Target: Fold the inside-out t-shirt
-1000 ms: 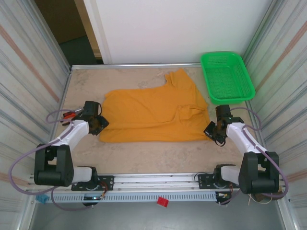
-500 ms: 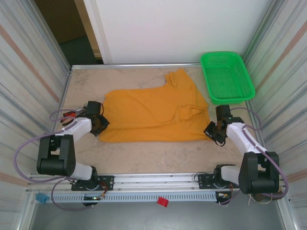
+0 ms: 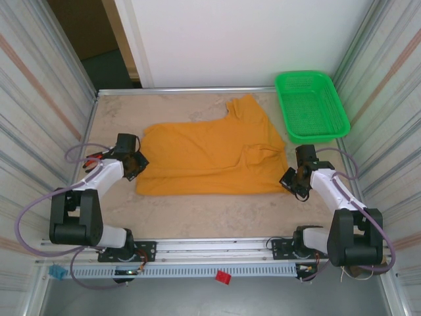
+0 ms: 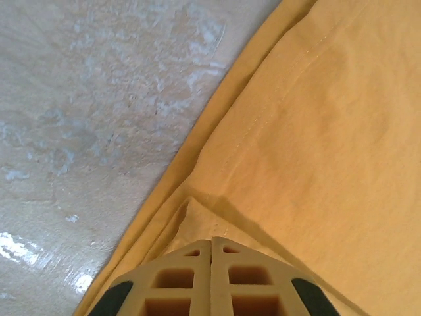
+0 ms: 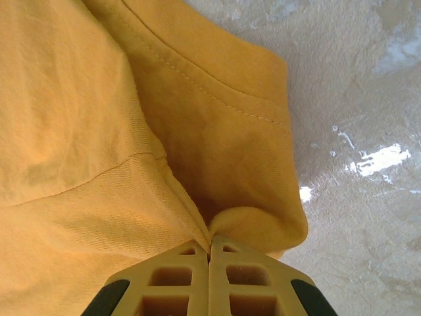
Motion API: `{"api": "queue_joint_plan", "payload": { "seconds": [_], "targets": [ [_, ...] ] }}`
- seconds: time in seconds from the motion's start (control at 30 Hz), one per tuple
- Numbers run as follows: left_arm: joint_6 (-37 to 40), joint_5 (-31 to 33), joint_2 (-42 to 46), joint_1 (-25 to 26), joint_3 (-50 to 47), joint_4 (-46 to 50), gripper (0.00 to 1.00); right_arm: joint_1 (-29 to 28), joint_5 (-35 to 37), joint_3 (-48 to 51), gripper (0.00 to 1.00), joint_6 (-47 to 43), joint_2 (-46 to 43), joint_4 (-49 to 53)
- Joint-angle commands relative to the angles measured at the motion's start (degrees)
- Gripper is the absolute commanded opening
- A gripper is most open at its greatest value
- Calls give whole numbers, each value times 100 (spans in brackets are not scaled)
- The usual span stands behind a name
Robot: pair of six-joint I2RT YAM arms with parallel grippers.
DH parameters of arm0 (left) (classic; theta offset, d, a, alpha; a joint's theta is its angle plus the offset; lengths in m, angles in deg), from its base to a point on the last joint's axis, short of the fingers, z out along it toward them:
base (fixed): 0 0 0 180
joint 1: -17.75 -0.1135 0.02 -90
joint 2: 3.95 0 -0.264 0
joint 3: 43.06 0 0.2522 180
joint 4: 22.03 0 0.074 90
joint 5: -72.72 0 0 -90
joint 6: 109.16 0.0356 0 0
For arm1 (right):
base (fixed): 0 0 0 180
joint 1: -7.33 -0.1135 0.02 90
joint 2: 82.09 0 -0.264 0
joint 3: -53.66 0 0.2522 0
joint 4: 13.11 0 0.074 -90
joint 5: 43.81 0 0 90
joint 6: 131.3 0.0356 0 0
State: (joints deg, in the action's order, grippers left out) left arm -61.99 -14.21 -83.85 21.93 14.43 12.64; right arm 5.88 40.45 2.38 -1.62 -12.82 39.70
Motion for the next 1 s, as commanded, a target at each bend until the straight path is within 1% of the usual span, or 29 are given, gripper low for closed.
{"api": "queue_joint_plan", "payload": {
  "seconds": [0.0,0.03,0.07,0.17,0.3,0.4,0.5,0.57,0.63,0.77,0.97],
  "targets": [
    [136,40,158,-31,-52,206,11,28,173,67,0,4,-109,49],
    [127,38,163,-31,-171,150,18,30,175,79,0,-3,-111,42],
    [104,36,154,-27,-277,80,21,27,163,87,0,-1,-116,33],
    [61,-35,100,-24,-488,-143,25,31,161,95,0,-4,-72,16],
    [55,-64,-54,-11,-575,-335,25,31,161,104,0,-23,-46,-2],
    [64,-57,-220,-6,-558,-417,23,26,170,104,0,-23,-37,-11],
    [61,-44,-339,13,-534,-507,17,28,172,104,0,-22,-46,-13],
    [94,-26,-398,17,-523,-535,10,31,178,112,0,-23,-42,-11],
    [125,-2,-421,18,-522,-578,0,29,187,108,0,-24,-55,-3],
    [223,49,-259,-5,-434,-509,0,31,206,112,0,-32,-63,6],
    [222,6,235,-84,29,117,0,46,240,129,0,-40,-67,15]
  ]
}}
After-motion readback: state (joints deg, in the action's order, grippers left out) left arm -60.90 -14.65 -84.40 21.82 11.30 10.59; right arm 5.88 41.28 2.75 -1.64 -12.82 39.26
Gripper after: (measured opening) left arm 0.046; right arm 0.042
